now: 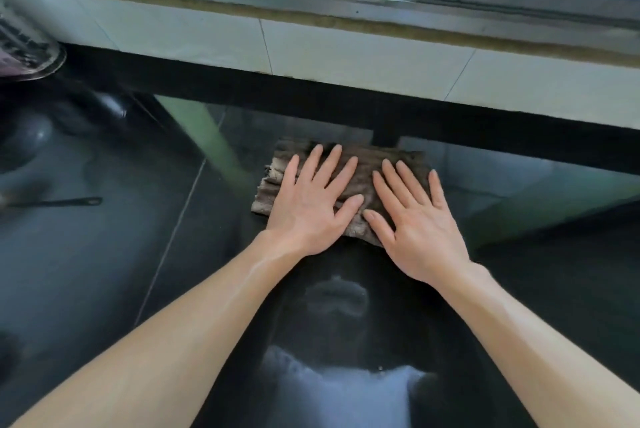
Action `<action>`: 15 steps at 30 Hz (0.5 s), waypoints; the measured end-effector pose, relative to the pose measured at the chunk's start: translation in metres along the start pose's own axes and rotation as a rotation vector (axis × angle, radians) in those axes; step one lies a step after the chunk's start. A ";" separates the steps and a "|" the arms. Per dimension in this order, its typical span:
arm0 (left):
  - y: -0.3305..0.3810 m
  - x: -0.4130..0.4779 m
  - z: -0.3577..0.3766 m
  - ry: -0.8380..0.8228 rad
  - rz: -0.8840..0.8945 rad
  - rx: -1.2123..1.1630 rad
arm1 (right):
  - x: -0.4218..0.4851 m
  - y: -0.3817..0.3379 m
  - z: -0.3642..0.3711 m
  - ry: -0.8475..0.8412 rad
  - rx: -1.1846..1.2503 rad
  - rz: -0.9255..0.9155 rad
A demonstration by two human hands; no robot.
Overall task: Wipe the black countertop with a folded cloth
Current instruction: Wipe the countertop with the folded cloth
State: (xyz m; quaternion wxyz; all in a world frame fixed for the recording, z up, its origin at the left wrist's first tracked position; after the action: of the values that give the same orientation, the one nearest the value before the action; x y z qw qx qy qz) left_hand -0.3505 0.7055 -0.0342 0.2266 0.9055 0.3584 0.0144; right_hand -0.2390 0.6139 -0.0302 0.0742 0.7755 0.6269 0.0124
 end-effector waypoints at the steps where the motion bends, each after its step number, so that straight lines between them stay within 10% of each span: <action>1: 0.003 -0.014 0.004 -0.012 -0.010 0.003 | -0.014 -0.005 -0.001 0.003 0.006 -0.004; 15: 0.049 -0.183 0.039 -0.028 0.057 -0.041 | -0.180 -0.053 -0.013 0.141 0.139 -0.079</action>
State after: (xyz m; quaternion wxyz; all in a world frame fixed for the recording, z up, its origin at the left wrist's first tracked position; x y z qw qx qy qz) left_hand -0.4477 0.5389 -0.0233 0.2494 0.9108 0.3287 0.0155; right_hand -0.3302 0.4506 -0.0108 -0.0239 0.7506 0.6600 0.0204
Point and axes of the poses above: each hand's wrist, its own x-axis towards the middle knuckle, its own z-axis out of the palm, y = z × x, the point moved 8 cm from there along x, towards the middle knuckle, and after that the axes turned 15 degrees about -x, right-handed, at the moved point
